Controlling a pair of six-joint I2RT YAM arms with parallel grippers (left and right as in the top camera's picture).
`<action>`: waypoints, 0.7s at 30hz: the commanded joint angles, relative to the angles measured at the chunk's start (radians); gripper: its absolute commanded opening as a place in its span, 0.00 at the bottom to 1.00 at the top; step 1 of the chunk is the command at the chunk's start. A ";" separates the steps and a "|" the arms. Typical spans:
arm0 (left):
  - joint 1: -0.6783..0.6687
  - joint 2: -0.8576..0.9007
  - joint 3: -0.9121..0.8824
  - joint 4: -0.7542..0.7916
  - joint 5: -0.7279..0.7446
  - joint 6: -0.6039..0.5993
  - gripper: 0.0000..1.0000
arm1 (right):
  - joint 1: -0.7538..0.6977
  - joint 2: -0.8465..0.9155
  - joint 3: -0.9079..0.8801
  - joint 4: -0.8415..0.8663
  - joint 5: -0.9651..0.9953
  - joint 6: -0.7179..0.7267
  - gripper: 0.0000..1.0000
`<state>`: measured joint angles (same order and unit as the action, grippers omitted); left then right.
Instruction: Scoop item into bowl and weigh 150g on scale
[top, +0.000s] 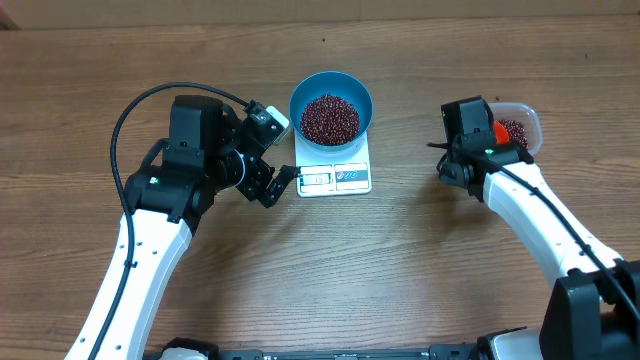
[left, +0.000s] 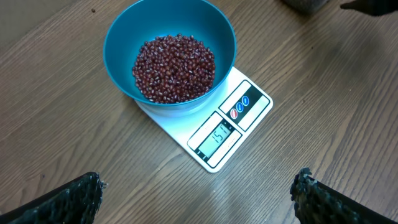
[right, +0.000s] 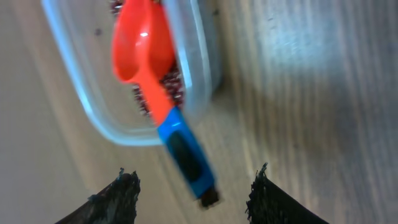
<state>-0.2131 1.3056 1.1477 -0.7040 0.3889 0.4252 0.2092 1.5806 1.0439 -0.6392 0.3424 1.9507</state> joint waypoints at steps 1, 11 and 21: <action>0.010 0.002 0.003 0.001 0.003 -0.007 1.00 | -0.005 0.004 -0.010 -0.001 -0.016 -0.019 0.58; 0.010 0.002 0.003 0.001 0.003 -0.006 1.00 | -0.009 0.054 -0.010 -0.005 -0.032 -0.019 0.56; 0.010 0.002 0.003 0.001 0.003 -0.006 1.00 | -0.009 0.082 -0.010 0.001 -0.029 -0.019 0.52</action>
<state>-0.2131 1.3056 1.1477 -0.7036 0.3889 0.4252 0.2089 1.6547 1.0389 -0.6395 0.3096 1.9366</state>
